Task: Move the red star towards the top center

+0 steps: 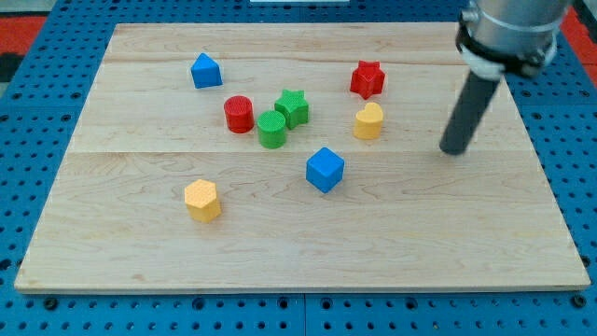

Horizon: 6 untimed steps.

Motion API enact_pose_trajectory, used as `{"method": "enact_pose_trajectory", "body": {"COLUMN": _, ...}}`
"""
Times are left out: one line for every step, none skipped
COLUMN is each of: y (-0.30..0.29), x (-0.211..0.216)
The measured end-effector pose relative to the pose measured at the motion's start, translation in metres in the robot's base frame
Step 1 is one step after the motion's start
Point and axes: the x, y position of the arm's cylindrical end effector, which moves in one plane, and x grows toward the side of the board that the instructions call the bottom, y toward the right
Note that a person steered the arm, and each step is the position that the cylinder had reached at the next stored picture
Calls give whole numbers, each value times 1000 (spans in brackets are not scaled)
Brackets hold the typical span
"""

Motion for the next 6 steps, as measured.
{"method": "enact_pose_trajectory", "body": {"y": -29, "x": -65}}
{"method": "enact_pose_trajectory", "body": {"y": -94, "x": -90}}
{"method": "enact_pose_trajectory", "body": {"y": -111, "x": -97}}
{"method": "enact_pose_trajectory", "body": {"y": -151, "x": -96}}
{"method": "enact_pose_trajectory", "body": {"y": -210, "x": -96}}
{"method": "enact_pose_trajectory", "body": {"y": -240, "x": -110}}
